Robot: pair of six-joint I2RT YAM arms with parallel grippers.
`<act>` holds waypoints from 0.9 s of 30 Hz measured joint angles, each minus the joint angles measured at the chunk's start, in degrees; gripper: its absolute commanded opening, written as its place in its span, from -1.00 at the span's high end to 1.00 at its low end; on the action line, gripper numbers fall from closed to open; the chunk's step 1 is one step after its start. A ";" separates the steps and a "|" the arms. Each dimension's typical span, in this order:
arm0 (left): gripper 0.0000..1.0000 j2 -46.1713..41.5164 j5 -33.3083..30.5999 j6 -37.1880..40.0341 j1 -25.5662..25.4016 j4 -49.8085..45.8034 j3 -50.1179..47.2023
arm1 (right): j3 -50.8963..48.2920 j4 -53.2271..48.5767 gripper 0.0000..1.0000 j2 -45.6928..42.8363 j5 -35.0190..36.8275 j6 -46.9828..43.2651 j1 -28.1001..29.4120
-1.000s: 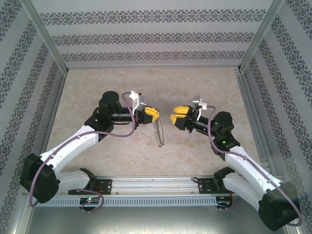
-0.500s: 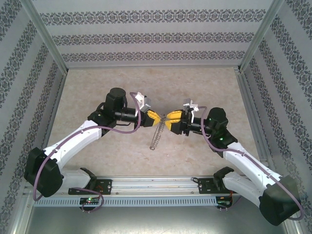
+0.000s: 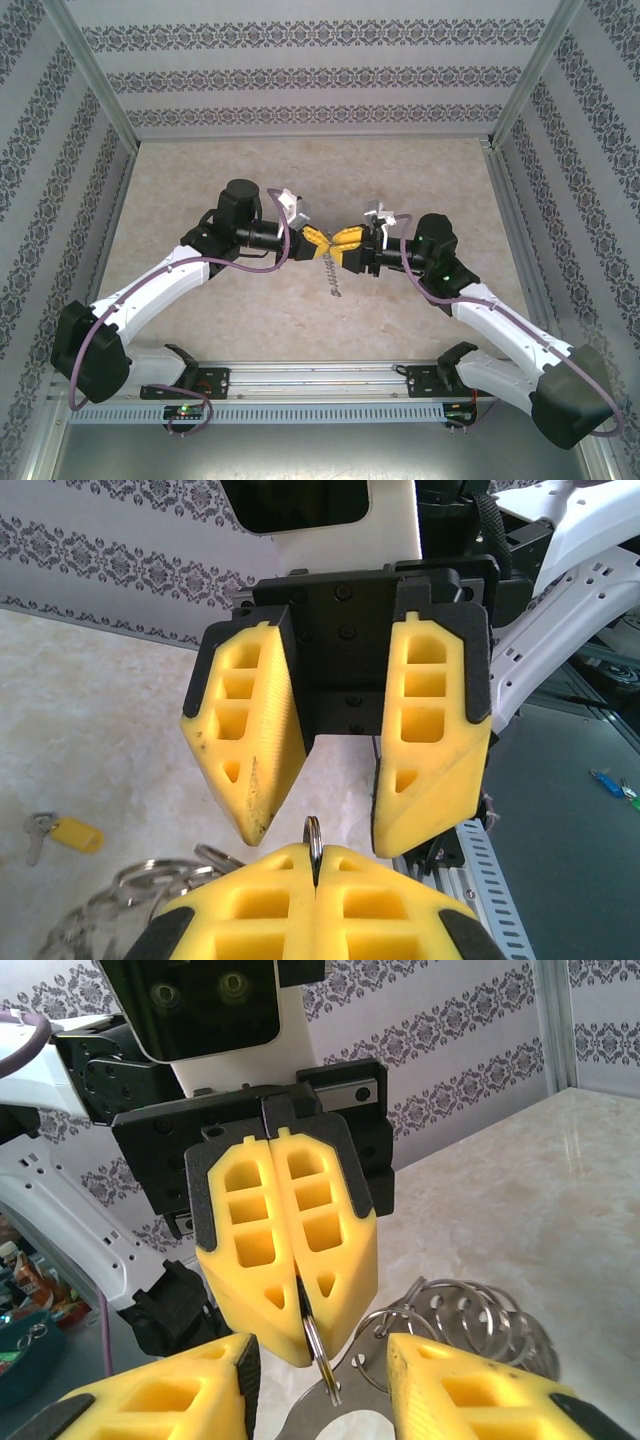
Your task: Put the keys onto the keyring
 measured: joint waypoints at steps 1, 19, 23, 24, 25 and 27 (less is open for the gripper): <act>1.00 0.00 0.00 0.00 0.00 0.00 0.00 | 0.04 -0.02 0.35 0.37 0.00 -0.20 0.04; 0.30 -3.06 -8.28 -5.33 -0.24 7.63 -4.20 | -0.15 1.36 1.00 0.13 1.25 -0.79 -0.28; 0.25 -8.94 -14.34 -8.74 -0.26 14.34 -9.55 | -1.38 2.23 1.00 -1.05 2.16 -0.22 -1.18; 0.24 -9.70 -15.37 -9.33 -0.26 15.45 -10.05 | -1.62 2.49 1.00 -1.33 2.40 -0.11 -1.20; 0.24 -10.47 -16.44 -10.16 -0.26 16.92 -10.60 | -1.90 2.97 1.00 -1.60 2.64 0.17 -1.20; 0.24 -10.95 -17.38 -11.54 -0.26 19.12 -11.15 | -2.19 3.85 1.00 -2.01 2.91 0.94 -1.18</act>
